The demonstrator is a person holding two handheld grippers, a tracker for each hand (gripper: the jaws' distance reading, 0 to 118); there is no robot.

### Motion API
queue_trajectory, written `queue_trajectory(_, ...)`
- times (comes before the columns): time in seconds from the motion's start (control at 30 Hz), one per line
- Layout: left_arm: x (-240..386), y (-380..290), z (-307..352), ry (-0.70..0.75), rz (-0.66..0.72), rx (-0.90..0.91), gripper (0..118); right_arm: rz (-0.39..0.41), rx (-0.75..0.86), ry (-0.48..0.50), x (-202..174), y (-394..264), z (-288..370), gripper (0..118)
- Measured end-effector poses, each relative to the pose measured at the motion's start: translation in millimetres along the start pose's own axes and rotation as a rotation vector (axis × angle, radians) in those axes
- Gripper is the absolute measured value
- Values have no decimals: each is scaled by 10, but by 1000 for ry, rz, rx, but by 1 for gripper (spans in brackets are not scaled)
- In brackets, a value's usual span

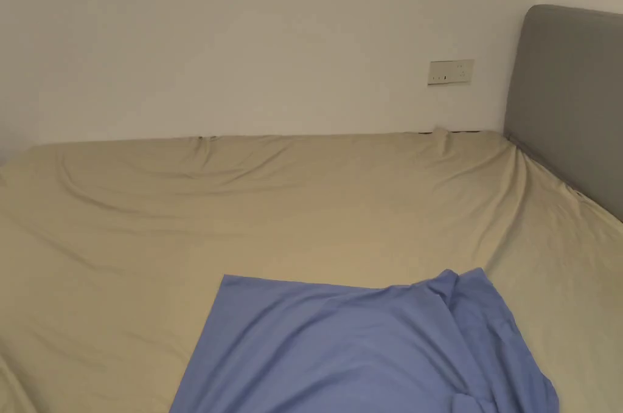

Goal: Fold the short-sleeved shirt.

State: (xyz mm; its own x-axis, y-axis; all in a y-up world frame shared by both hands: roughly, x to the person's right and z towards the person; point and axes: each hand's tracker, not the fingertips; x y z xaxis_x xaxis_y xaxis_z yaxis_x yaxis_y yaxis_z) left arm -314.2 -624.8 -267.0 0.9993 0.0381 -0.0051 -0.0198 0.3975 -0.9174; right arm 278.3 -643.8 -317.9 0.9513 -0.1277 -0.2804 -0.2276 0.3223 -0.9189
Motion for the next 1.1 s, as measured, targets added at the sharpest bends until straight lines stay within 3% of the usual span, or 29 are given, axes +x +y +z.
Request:
queue_trajectory(0.07, 11, -9, -116, -11, -6, -35, 9, 1, -7, -3, 0, -7, -100, 11)
queue_trajectory(0.1, 42, -50, -143, 22, -32, -40, 49, 10, 10, 5, -2, 2, -60, 20)
queue_trajectory(0.13, 64, -56, -167, 53, -55, -69, 94, 10, 26, 21, 0, 9, 10, 38)
queue_trajectory(0.17, 74, -71, -155, 55, -80, -90, 110, 10, 17, 43, -7, 54, 87, 74)
queue_trajectory(0.2, 67, -66, -56, 42, -76, -65, 108, 16, 11, 4, -46, 120, 184, 113)
queue_trajectory(0.23, 69, -56, 82, 46, -67, -40, 108, 27, 49, -74, -72, 181, 333, 118)
queue_trajectory(0.33, 42, 135, 814, 68, 14, 228, 108, 7, 487, -97, -184, 434, 1312, 117)
queue_trajectory(0.5, 147, 478, 2570, 79, 207, 885, 107, -37, 1256, -109, -641, 549, 3022, 118)
queue_trajectory(0.57, 233, 519, 3032, 78, 198, 1027, 106, -45, 1377, -128, -845, 541, 3397, 118)
queue_trajectory(0.6, 293, 527, 3223, 103, 178, 1085, 97, -46, 1398, -126, -889, 537, 3529, 118)
queue_trajectory(0.67, 458, 516, 3501, 153, 107, 1157, 60, -49, 1432, -91, -975, 525, 3650, 116)
queue_trajectory(0.7, 515, 499, 3588, 181, 81, 1185, 17, -48, 1431, -63, -992, 511, 3702, 108)
queue_trajectory(0.73, 558, 481, 3656, 206, 74, 1200, 2, -55, 1432, -53, -1006, 488, 3724, 89)
queue_trajectory(0.8, 624, 445, 3716, 228, 59, 1263, 1, -47, 1435, -84, -1063, 455, 3715, 3)
queue_trajectory(0.9, 576, 465, 3762, 161, 56, 1223, 0, -66, 1419, -222, -1072, 435, 3618, 2)
queue_trajectory(0.97, 521, 448, 3727, 106, 87, 1228, 0, -50, 1340, -158, -1011, 476, 3555, 2)
queue_trajectory(1.1, 493, 456, 3626, 156, 85, 1181, 0, -59, 1359, -183, -963, 416, 3458, 2)
